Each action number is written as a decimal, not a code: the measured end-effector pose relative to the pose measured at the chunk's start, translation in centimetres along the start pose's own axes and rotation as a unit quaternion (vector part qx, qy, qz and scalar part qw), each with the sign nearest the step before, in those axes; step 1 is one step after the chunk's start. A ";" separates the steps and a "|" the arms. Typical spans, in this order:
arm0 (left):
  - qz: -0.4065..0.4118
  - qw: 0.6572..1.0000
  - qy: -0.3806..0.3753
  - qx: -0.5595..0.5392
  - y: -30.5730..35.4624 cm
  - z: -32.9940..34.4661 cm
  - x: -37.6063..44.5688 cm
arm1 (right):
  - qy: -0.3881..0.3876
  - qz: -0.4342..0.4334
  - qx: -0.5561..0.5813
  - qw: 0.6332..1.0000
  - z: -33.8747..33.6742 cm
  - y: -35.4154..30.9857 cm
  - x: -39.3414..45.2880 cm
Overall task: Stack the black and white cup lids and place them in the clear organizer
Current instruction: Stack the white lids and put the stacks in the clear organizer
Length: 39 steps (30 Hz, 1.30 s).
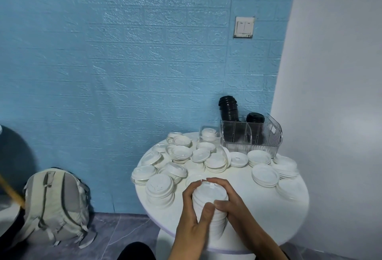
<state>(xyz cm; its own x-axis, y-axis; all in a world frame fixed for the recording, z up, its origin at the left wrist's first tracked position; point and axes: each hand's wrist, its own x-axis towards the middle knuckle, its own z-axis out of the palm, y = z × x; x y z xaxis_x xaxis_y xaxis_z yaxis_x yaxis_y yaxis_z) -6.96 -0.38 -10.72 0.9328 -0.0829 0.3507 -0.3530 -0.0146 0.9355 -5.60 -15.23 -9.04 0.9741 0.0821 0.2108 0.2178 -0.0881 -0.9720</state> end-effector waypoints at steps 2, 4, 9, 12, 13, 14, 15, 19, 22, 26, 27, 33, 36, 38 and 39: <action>-0.011 1.000 -0.003 -0.013 0.1 0.0 0.0 | -0.003 -0.002 -0.016 1.000 -0.2 -0.1 -0.1; -0.016 0.999 -0.015 -0.040 0.2 0.0 -0.1 | -0.013 -0.007 -0.032 0.999 -0.5 -0.2 -0.2; -0.026 0.996 -0.032 -0.073 0.7 -0.3 -0.4 | -0.049 -0.018 -0.041 0.998 -0.8 -0.4 -0.6; -0.026 0.996 -0.037 -0.076 0.9 -0.5 -0.4 | -0.067 -0.023 -0.039 0.997 -1.0 -0.3 -0.6; -0.029 0.996 -0.038 -0.079 0.9 -0.6 -0.4 | -0.067 -0.020 -0.041 0.997 -1.1 -0.4 -0.6; -0.032 0.996 -0.037 -0.081 0.8 -0.7 -0.3 | -0.070 -0.018 -0.040 0.997 -1.1 -0.2 -0.5; -0.033 0.995 -0.037 -0.083 0.8 -0.7 -0.3 | -0.071 -0.014 -0.037 0.997 -1.1 -0.2 -0.5; -0.025 0.997 -0.035 -0.072 0.9 -0.7 -0.3 | -0.078 -0.011 -0.016 0.997 -0.7 0.1 -0.6; -0.024 0.997 -0.032 -0.066 0.8 -0.7 -0.1 | -0.109 -0.001 -0.020 0.994 -1.1 0.1 0.0; -0.016 0.998 -0.024 -0.056 0.8 -0.6 -0.1 | -0.121 0.044 0.035 0.991 -2.1 -1.1 2.4; -0.012 0.998 -0.021 -0.056 0.8 -0.5 -0.1 | -0.104 0.036 0.012 0.994 -2.4 -1.4 3.2; -0.017 0.998 -0.015 -0.059 0.6 -0.4 0.0 | -0.030 0.002 -0.156 0.987 -2.2 -0.7 9.0; -0.035 0.998 -0.016 -0.046 0.6 -0.5 0.0 | -0.046 -0.009 -0.268 0.962 -1.8 0.8 10.5; -0.038 0.998 -0.021 -0.047 0.6 -0.5 0.0 | -0.071 -0.006 -0.324 0.944 -1.5 1.6 11.1; -0.037 0.998 -0.024 -0.052 0.7 -0.5 0.0 | -0.088 -0.007 -0.343 0.935 -1.4 1.9 11.4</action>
<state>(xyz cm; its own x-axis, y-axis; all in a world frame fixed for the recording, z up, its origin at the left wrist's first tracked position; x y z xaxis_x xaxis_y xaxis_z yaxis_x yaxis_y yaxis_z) -7.12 0.12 -10.05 0.9503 -0.1335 0.2812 -0.2723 0.0814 0.9588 5.96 -15.87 -8.36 0.9590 0.2439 0.1443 0.2768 -0.6970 -0.6615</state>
